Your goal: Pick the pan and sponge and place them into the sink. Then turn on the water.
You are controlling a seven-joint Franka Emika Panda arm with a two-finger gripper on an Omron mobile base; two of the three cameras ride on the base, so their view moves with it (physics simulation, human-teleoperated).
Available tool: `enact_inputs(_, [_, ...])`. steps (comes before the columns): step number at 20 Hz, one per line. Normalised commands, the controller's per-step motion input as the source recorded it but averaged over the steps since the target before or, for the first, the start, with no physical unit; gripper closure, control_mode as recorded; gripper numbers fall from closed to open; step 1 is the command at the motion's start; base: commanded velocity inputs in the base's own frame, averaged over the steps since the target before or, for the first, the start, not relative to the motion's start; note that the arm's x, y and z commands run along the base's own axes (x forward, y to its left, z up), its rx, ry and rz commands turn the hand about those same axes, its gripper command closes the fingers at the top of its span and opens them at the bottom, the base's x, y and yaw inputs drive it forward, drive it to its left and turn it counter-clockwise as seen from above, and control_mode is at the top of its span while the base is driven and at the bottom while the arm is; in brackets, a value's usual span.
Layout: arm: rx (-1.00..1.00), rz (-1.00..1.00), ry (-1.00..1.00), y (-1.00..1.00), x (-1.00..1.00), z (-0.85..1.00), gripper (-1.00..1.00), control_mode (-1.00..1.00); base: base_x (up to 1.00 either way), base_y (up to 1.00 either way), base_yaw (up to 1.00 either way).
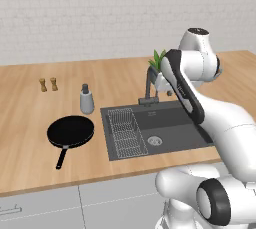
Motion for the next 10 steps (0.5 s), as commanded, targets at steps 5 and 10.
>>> enact_inputs(5, [-0.06, 0.00, 0.02, 0.38, -0.44, -0.21, -1.00, -1.00, 0.00, 0.00, 0.00])
enact_inputs(10, [-0.11, 0.00, 0.11, 1.00, -0.55, -0.28, -1.00, -1.00, 0.00, 0.00, 0.00])
